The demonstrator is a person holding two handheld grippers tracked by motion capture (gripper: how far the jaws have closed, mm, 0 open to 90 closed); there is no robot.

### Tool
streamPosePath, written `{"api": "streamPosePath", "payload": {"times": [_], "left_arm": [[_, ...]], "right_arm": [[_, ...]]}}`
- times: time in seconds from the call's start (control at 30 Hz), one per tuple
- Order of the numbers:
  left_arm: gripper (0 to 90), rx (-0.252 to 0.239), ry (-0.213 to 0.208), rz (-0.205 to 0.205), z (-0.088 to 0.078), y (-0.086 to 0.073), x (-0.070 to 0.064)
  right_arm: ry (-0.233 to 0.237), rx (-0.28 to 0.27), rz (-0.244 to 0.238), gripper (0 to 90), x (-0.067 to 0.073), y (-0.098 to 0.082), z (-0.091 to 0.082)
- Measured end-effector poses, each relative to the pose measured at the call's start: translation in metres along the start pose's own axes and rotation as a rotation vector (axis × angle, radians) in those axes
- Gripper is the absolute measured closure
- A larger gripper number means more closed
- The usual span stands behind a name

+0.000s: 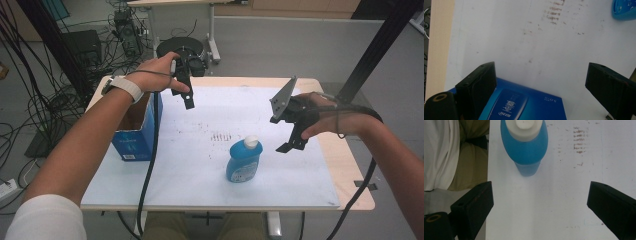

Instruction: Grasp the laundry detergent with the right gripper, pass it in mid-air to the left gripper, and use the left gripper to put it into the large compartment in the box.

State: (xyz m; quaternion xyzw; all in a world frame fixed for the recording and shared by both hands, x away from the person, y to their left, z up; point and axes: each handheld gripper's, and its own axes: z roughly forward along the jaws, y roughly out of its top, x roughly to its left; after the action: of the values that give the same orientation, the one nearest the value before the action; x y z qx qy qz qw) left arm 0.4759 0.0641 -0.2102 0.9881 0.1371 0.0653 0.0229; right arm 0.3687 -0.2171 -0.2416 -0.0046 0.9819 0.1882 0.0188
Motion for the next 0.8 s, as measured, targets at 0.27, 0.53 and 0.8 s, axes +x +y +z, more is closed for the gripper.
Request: {"api": "streamPosePath", "payload": {"times": [0.27,0.53,0.8], "left_arm": [[10.6,0.001,0.002,-0.003,0.000,-0.001,0.000],[10.5,-0.005,0.005,-0.009,-0.001,-0.004,0.001],[10.5,-0.004,0.003,-0.012,0.001,-0.005,0.000]], "right_arm": [[0.002,-0.013,-0.001,6.1,-0.001,0.000,0.003],[0.007,-0.025,-0.005,5.7,-0.001,-0.002,0.009],[-0.002,-0.060,0.002,5.3,-0.003,-0.006,0.011]]}}
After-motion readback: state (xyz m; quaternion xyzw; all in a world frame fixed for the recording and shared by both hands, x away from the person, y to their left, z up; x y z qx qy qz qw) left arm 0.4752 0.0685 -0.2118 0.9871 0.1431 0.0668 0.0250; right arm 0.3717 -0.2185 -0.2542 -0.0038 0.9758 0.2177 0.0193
